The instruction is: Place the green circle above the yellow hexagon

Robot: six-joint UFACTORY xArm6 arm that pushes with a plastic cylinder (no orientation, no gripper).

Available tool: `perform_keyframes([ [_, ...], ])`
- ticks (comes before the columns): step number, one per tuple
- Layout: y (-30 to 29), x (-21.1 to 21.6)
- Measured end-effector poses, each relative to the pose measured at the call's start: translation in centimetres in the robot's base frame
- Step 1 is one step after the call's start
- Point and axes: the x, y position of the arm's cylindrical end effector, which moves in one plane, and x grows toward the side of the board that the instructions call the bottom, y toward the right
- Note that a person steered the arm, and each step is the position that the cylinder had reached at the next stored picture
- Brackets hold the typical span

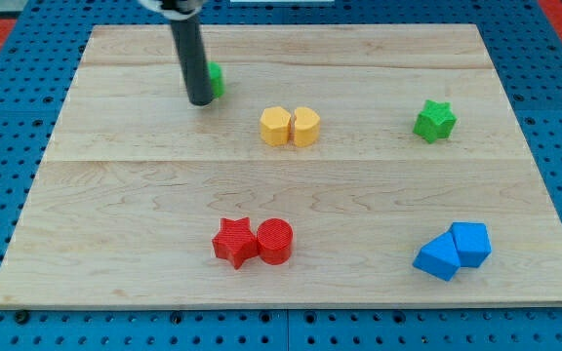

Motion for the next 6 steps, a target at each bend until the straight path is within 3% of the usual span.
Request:
perform_keyframes([
  [1, -7.5, -1.3],
  [2, -0.3, -5.5],
  [3, 11.6, -4.6],
  [4, 18.2, -3.0],
  [6, 5.1, -6.7],
])
